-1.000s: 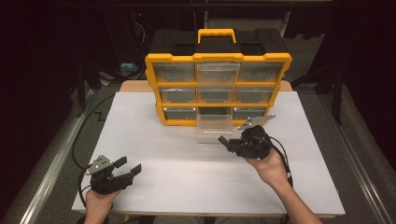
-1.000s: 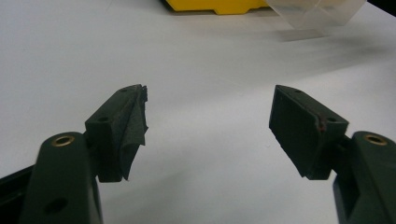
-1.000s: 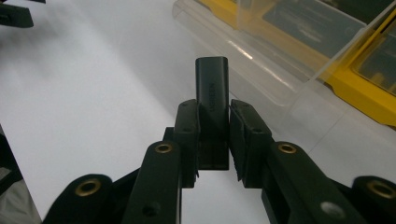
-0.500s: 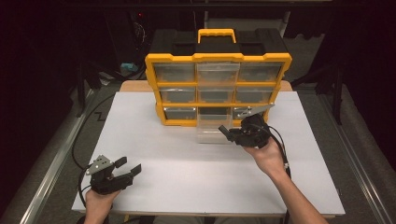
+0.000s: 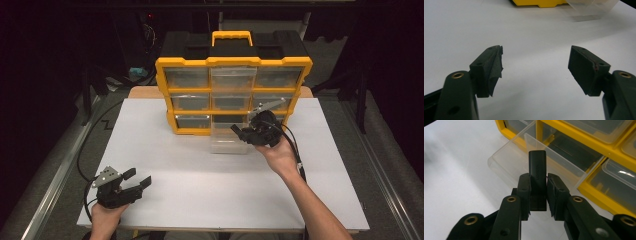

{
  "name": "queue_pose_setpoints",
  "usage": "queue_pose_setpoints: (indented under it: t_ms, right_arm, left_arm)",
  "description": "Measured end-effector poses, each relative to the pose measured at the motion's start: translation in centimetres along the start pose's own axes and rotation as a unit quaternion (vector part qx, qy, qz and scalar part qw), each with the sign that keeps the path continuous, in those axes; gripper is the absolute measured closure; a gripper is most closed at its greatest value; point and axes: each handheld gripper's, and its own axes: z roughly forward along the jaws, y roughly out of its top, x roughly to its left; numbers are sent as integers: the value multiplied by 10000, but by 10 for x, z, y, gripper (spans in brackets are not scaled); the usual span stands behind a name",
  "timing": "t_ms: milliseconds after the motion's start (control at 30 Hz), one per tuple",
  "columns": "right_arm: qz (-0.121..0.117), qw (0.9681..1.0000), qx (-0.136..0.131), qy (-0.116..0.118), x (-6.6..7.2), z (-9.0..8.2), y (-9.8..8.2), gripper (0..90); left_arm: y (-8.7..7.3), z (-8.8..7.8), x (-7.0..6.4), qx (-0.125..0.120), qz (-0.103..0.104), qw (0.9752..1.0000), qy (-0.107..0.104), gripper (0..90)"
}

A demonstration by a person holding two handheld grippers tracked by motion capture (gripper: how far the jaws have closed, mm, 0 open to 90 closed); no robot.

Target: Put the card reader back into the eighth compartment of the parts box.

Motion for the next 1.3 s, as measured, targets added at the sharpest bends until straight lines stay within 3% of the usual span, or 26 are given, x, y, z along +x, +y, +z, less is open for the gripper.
queue_pose_setpoints:
  t_ms: [467,633,1033,1300]
  right_arm:
    - [101,9997,186,-88,-5,21,11,734]
    - [238,9996,156,-88,-8,26,10,659]
    - [46,9998,113,-159,-3,21,4,593]
    - [67,9999,-39,-144,-2,14,-1,527]
  left_arm:
    - [0,0,0,21,-2,10000,-16,284]
    - [0,0,0,16,-2,10000,-16,283]
    - [0,0,0,15,6,10000,-26,284]
    - [0,0,0,15,3,10000,-21,283]
